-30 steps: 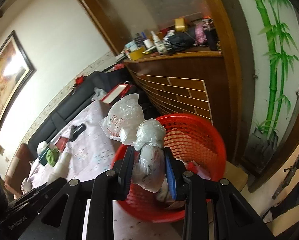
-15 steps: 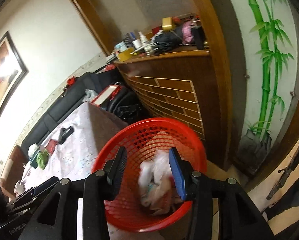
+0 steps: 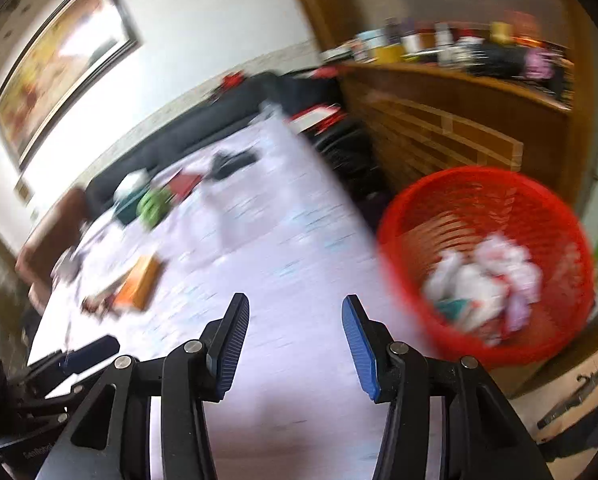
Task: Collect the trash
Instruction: 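Return to the bed and grasp the red snack packet with the left gripper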
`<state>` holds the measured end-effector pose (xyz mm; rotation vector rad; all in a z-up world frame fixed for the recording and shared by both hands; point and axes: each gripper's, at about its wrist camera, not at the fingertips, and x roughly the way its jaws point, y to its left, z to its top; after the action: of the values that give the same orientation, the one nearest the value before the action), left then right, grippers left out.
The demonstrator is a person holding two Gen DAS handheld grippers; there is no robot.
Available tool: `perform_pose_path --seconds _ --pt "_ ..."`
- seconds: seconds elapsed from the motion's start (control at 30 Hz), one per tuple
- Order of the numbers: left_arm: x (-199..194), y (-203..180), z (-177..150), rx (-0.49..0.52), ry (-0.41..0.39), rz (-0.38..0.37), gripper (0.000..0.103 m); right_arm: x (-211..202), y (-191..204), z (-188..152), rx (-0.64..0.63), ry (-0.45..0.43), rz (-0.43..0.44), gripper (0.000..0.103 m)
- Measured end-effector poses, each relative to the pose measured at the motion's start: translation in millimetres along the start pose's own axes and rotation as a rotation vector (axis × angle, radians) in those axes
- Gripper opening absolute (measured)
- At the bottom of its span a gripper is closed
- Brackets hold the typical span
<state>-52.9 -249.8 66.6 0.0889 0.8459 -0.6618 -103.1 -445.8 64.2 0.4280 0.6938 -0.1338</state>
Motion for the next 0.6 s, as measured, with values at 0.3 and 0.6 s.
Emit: perform_pose_path --seconds 0.3,0.6 --pt "-55.5 135.2 -5.8 -0.192 -0.053 0.162 0.058 26.2 85.4 -24.9 -0.164 0.072 0.075 0.057" --pt "-29.3 272.8 29.9 -0.391 -0.013 0.293 0.049 38.3 101.2 -34.8 -0.194 0.107 0.075 0.057"
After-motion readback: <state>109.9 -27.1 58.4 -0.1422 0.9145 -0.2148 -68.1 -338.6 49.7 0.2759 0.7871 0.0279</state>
